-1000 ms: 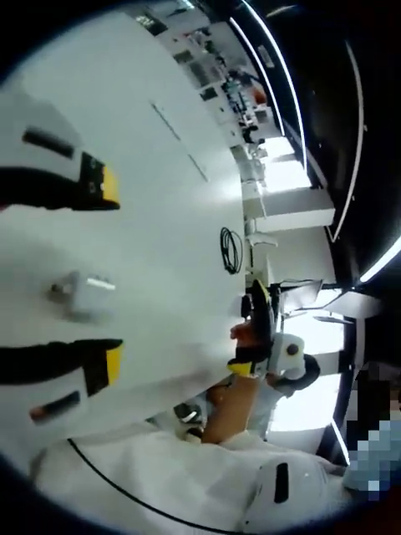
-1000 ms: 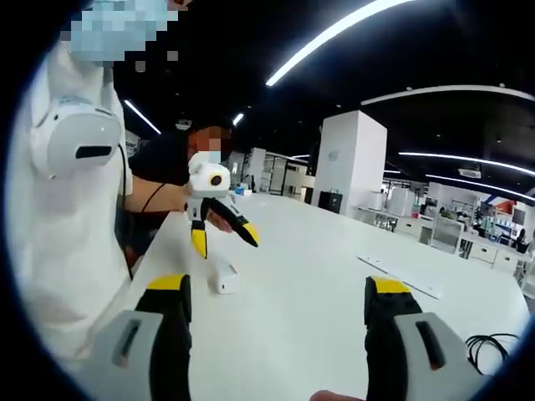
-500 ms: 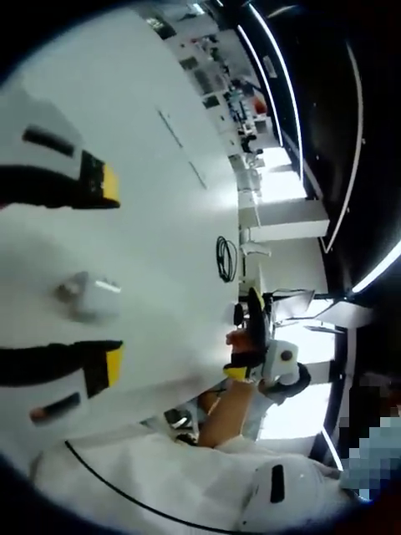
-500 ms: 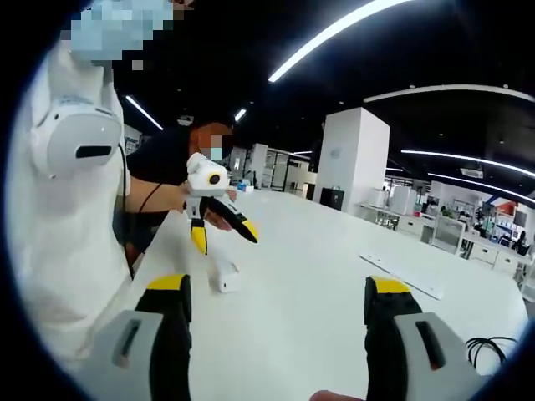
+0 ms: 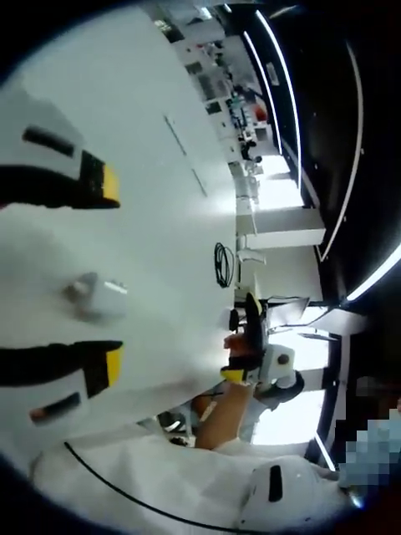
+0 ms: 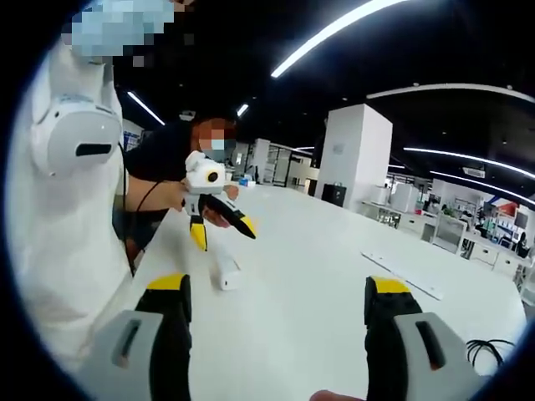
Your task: Plug the desk Type‑C cable into the charger adapter.
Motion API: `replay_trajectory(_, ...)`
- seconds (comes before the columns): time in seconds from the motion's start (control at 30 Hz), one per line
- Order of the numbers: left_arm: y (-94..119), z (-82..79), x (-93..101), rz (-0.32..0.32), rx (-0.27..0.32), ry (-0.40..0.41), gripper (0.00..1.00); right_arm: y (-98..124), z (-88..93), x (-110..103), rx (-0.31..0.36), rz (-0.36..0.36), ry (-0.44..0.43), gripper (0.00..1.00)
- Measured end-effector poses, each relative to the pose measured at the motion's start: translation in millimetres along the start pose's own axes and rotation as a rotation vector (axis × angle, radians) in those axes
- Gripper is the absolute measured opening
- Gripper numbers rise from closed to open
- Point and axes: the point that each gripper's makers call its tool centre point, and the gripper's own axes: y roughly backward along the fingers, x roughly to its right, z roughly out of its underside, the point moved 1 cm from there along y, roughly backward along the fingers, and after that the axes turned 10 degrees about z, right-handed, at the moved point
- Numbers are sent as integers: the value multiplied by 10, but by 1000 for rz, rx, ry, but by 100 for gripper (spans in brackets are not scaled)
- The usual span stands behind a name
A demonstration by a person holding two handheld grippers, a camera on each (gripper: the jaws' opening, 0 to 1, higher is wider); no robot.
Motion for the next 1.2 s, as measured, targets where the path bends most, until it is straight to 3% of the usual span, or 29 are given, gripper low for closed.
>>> replay_trajectory(0.7,4,51,5,-9,21,14,63,-17,55,102,-60,6,36,90)
replay_trajectory(1.2,28,44,-36,-15,20,9,62,83,112,343,-112,45,62,89)
